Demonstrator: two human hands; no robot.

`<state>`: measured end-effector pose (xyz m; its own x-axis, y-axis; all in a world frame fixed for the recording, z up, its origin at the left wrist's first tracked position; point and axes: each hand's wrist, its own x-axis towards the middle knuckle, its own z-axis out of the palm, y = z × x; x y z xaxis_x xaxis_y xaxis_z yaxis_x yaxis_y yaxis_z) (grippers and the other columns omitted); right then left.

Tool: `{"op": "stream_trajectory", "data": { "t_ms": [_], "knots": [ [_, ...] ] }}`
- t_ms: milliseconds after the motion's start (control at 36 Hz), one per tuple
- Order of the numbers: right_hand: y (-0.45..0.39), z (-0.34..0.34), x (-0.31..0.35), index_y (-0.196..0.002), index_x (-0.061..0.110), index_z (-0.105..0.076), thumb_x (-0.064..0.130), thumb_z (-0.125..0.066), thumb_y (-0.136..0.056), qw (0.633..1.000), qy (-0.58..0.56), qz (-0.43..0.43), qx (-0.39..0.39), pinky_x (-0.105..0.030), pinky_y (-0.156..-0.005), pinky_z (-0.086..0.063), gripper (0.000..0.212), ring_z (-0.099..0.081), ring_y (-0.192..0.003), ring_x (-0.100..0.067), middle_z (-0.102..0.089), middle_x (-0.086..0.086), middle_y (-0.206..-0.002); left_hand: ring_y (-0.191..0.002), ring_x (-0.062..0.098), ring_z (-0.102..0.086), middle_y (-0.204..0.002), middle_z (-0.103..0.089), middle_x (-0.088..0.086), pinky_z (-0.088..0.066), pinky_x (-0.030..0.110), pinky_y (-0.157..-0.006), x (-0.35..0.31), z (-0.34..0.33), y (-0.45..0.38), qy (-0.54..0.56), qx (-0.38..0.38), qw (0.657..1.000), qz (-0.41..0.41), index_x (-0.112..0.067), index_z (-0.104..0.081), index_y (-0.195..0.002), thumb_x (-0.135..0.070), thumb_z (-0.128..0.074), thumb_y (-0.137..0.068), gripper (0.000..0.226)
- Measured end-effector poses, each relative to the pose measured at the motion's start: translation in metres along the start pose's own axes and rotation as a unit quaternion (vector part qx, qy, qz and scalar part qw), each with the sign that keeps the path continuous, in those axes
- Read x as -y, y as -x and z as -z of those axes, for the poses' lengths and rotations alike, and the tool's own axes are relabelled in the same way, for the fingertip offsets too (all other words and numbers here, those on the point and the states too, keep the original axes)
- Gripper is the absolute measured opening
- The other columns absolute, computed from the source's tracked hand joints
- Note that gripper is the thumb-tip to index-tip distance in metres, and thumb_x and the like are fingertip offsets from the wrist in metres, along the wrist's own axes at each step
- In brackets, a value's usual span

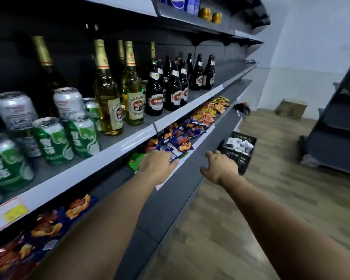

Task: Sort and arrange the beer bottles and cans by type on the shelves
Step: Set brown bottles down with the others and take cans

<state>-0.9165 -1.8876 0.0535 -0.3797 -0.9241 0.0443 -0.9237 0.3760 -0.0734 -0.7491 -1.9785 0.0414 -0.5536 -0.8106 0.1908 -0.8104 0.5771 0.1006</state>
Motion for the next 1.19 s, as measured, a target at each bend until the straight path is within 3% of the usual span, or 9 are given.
{"op": "stream_trajectory", "data": {
  "t_ms": [278,556,694,833,1028,1194],
  "knots": [
    [-0.151,0.014,-0.106,-0.138,0.018,-0.042,0.043,-0.051,-0.093,0.999,0.013,0.028,-0.03,-0.039,-0.089,-0.046,0.052,-0.05,-0.119,-0.03,-0.048,-0.008,-0.133,-0.112,0.025,-0.055,-0.12,-0.06,0.003,-0.046,0.036,-0.081,-0.076,-0.021,-0.158,-0.004,-0.006,1.0,0.016,-0.02,-0.06,-0.12,-0.05,-0.033,-0.1,0.045],
    [-0.311,0.042,-0.192,-0.133,0.02,-0.045,0.039,-0.052,-0.094,0.996,-0.067,0.035,-0.043,-0.033,-0.075,-0.043,0.044,-0.053,-0.114,-0.028,-0.05,-0.007,-0.129,-0.116,0.022,-0.051,-0.122,-0.059,0.002,-0.042,0.035,-0.086,-0.137,-0.022,-0.312,0.03,-0.047,0.997,0.058,-0.021,-0.058,-0.123,-0.049,-0.036,-0.1,0.042],
    [-0.376,0.038,-0.206,-0.134,0.019,-0.043,0.039,-0.052,-0.095,0.994,-0.075,0.06,-0.043,-0.034,-0.073,-0.042,0.045,-0.053,-0.115,-0.028,-0.05,-0.006,-0.129,-0.12,0.02,-0.048,-0.129,-0.056,-0.001,-0.042,0.035,-0.088,-0.143,-0.037,-0.378,0.037,-0.057,0.995,0.077,-0.021,-0.055,-0.126,-0.046,-0.037,-0.1,0.04],
    [-0.449,0.042,-0.211,-0.139,0.02,-0.039,0.036,-0.054,-0.094,0.989,-0.094,0.079,-0.082,-0.039,-0.085,-0.049,0.05,-0.051,-0.121,-0.028,-0.051,-0.006,-0.135,-0.124,0.022,-0.045,-0.134,-0.051,0.001,-0.044,0.037,-0.09,-0.139,-0.052,-0.448,0.049,-0.081,0.991,0.093,-0.021,-0.046,-0.136,-0.042,-0.043,-0.099,0.042],
    [-0.565,0.065,-0.214,-0.138,0.017,-0.039,0.029,-0.052,-0.094,0.979,-0.135,0.075,-0.134,-0.032,-0.072,-0.041,0.048,-0.052,-0.118,-0.029,-0.053,-0.009,-0.133,-0.131,0.019,-0.039,-0.144,-0.04,-0.003,-0.045,0.037,-0.094,-0.109,-0.06,-0.546,0.085,-0.103,0.983,0.129,-0.025,-0.033,-0.145,-0.036,-0.053,-0.096,0.054],
    [-0.654,0.081,-0.19,-0.135,0.012,-0.043,0.031,-0.055,-0.095,0.95,-0.252,0.102,-0.156,-0.037,-0.086,-0.045,0.046,-0.054,-0.117,-0.032,-0.056,-0.013,-0.13,-0.134,0.019,-0.034,-0.147,-0.034,-0.003,-0.043,0.037,-0.096,-0.084,-0.07,-0.608,0.105,-0.13,0.969,0.184,-0.027,-0.029,-0.147,-0.03,-0.059,-0.093,0.062]
  ]
}}
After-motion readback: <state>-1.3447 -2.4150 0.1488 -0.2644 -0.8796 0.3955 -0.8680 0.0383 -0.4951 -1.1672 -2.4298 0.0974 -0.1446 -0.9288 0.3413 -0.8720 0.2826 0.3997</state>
